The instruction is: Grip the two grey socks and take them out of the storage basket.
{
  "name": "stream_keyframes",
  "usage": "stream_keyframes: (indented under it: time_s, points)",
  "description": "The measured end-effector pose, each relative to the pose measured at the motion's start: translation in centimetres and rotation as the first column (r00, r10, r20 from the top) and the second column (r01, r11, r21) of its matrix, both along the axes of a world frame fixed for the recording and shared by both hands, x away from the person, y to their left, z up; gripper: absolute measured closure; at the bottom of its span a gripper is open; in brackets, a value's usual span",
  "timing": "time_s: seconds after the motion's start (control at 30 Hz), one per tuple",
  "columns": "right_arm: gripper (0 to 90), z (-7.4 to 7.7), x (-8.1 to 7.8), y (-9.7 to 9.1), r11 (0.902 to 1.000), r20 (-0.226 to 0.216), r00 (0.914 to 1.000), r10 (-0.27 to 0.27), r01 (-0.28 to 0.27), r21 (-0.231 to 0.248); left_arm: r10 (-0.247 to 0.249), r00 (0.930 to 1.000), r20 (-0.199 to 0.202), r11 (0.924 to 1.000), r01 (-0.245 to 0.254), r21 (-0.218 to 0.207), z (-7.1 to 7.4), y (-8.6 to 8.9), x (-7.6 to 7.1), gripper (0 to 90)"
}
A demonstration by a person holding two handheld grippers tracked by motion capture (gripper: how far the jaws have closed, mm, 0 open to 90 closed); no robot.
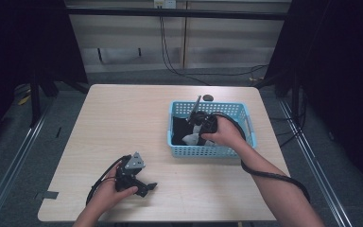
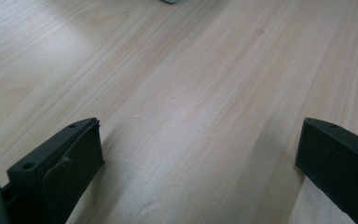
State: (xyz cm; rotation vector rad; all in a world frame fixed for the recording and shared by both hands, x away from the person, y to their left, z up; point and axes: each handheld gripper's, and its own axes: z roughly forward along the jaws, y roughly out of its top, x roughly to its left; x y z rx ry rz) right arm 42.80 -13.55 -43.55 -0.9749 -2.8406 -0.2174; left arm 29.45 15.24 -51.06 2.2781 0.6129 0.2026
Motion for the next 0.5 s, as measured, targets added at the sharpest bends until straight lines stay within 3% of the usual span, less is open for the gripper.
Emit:
stream_keyframes:
  time_s: [0.5]
  points:
    - [82.5,5.7,-0.1,-2.8,0.9965,0.070,0.9963,-0.050,0.045,0.070,-0.010,1.0000,0.000,0.9999,0.010,0.012,0.1,0.0,0.0,0.0]
